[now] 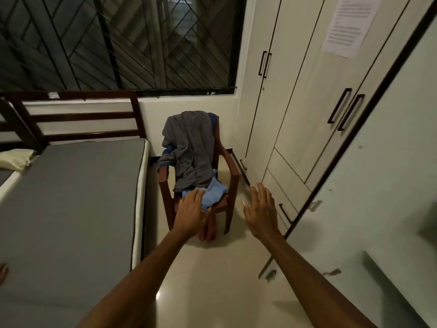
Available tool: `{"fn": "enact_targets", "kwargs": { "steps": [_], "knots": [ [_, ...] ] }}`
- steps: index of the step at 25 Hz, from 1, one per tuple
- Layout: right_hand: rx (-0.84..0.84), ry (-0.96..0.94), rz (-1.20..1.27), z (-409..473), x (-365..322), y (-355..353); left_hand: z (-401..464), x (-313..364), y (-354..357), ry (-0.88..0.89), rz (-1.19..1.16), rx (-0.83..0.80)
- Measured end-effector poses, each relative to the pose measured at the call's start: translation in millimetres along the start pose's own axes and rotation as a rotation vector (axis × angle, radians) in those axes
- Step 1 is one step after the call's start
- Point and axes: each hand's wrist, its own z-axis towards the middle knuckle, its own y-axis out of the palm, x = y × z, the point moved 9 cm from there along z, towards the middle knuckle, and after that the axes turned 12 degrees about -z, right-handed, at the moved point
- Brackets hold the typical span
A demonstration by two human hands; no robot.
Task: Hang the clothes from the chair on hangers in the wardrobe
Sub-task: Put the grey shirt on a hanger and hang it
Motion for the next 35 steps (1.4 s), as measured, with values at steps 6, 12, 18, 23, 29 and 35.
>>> {"fn": "enact_targets", "kwargs": {
  "steps": [6,12,18,23,29,35],
  "knots": [
    [-0.071,0.025,0.079,45,-51,75,28,-96,9,-0.073,0.063,-0.107],
    [-0.107,0.046,0.074,85,-60,127,76,-140,4,-0.112,0.070,-0.102],
    [-0.198,0.094,0.124,137,-51,202,138,-173,26,-0.138,0.017,-0.102],
    [-0.294,0.142,0.191,197,-39,272,200,-223,60,-0.241,-0.019,-0.138],
    [-0.357,0.199,0.265,267,-25,336,271,-272,85,-0.342,-0.051,-0.153],
    [-0.338,0.183,0.264,340,-37,378,341,-317,82,-0.470,-0.220,-0.155]
  ]
}}
